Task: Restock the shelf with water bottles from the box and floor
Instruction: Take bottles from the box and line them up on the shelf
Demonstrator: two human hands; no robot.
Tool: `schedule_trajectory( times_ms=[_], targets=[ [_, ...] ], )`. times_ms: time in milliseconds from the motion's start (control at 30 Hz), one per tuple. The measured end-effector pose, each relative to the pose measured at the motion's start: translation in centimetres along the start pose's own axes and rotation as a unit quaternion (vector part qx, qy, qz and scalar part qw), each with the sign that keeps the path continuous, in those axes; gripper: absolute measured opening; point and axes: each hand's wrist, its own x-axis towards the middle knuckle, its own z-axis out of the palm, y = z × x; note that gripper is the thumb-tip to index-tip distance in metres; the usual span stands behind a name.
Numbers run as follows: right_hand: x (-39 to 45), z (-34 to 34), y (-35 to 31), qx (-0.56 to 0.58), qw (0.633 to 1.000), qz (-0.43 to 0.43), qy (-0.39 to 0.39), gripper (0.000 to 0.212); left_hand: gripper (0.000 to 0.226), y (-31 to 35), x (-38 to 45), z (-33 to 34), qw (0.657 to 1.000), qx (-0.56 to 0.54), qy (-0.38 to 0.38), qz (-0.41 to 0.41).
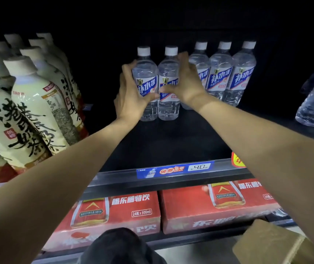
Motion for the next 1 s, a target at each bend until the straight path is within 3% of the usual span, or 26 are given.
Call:
schedule_trajectory(
  times_ms=[133,300,467,633,1000],
  targets=[
    [1.2,0.9,-0.1,-0.039,0.999,-0.007,-0.003,0.100,0.093,-0.6,0.7,0.7,0.999,0.024,0.019,-0.019],
    [2.8,0.5,-0.2,-0.189,0.982,-0.025,-0.009,0.095,0.091,-0.7,1.5,1.6,0.998,0.040,0.026,-0.039],
    [3.0,-0.6,0.0,-0.183,0.982,-0.041,0.017,0.117,0.088,-0.5,2.0,2.4,0.996,0.069,0.028,-0.044],
    [3.5,-2.5,-0.1,-0.298,0.940,-0.164,0.019,0.093,0.090,-0.5,2.0,2.7,0.996,0.067,0.035,-0.044],
    [5.1,-2.6,1.9,-0.268,0.953,-0.144,0.002,0.096,0.092,0.1,2.7,4.1,0.997,0.059,0.020,-0.042]
  ],
)
